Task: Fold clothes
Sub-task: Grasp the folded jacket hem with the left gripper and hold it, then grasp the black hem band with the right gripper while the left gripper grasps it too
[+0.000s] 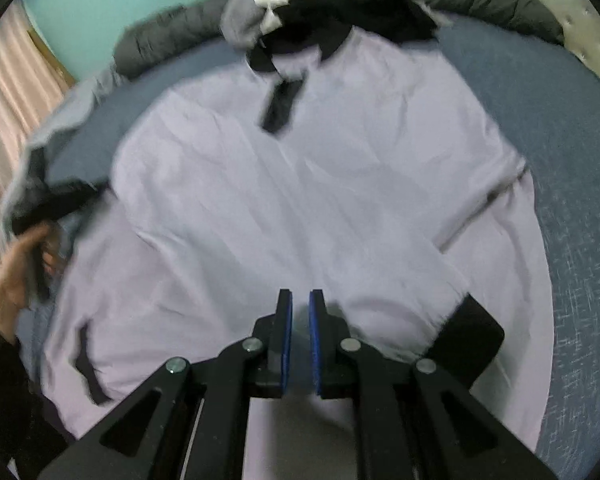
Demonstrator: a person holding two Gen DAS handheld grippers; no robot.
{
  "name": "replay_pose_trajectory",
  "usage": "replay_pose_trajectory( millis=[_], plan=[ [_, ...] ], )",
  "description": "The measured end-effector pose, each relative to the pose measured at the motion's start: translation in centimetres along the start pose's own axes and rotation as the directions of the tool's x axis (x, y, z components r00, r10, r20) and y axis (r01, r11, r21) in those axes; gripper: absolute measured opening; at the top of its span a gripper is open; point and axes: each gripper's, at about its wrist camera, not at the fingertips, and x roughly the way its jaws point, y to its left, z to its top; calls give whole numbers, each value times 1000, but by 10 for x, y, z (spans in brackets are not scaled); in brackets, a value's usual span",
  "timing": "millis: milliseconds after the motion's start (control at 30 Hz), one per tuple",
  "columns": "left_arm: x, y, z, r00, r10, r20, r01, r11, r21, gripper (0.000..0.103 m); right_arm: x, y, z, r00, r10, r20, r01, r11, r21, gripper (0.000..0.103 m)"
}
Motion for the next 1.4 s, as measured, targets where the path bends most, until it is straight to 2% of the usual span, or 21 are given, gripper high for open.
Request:
replay_pose_trajectory(
  millis=[67, 200, 267, 400, 467, 567, 633, 733, 833, 900, 1000, 1067, 1133, 1200, 1400],
  plan=[
    [0, 0, 0, 1000, 1, 0, -1, 1000, -2, 14, -3, 13, 5, 999, 28, 27, -28, 1000, -8, 8],
    [0, 0, 0, 1000, 2, 0, -2, 1000, -7, 14, 11, 41, 10, 997, 65, 30, -64, 997, -43, 8],
    [1, 0, -1, 1000, 3, -1, -3, 1000, -7, 14, 26, 51, 10, 998, 69, -1, -69, 996, -57, 8],
    [0, 1, -1, 1000, -5, -7, 5, 1000, -11, 14, 53, 60, -5, 996, 18, -88, -26, 996, -83, 8],
    [0, 1, -2, 1000, -6, -8, 6, 1000, -10, 14, 49, 54, -11, 996, 15, -89, -21, 997, -71, 8],
    [-1, 1, -2, 1000, -8, -9, 8, 1000, -12, 14, 27, 35, -15, 998, -28, -48, 27, 999, -29, 8],
    [-1, 1, -2, 1000, -6, -9, 6, 1000, -11, 14, 7, 12, -19, 998, -60, -12, 60, 998, 31, 8],
    [-1, 1, -3, 1000, -5, -10, 4, 1000, -11, 14, -7, -16, -28, 994, -112, -9, 112, 988, 105, 8],
    [0, 1, -3, 1000, -2, -12, 2, 1000, -10, 14, -19, -32, -37, 992, -121, 31, 114, 978, 176, 8],
    [2, 0, -3, 1000, 5, -13, -5, 1000, -6, 14, -17, -33, -40, 991, -130, 24, 124, 977, 175, 8],
    [3, -2, -2, 1000, 13, -15, -13, 1000, 2, 14, -1, -35, -44, 992, -117, -36, 122, 979, 162, 8],
    [3, -3, -2, 1000, 13, -14, -13, 1000, 3, 14, 0, -39, -42, 995, -97, -31, 101, 977, 188, 8],
    [0, -2, -1, 1000, 16, -12, -16, 1000, 1, 16, -9, -41, -38, 997, -79, -2, 77, 973, 216, 8],
    [-10, -4, 1, 999, 43, 7, -43, 999, 12, 29, -21, -41, -34, 997, -73, 34, 65, 975, 210, 8],
    [-49, -5, 2, 996, 72, 61, -74, 997, 38, 44, -60, -57, -20, 996, -72, 56, 59, 976, 209, 8]
  ],
)
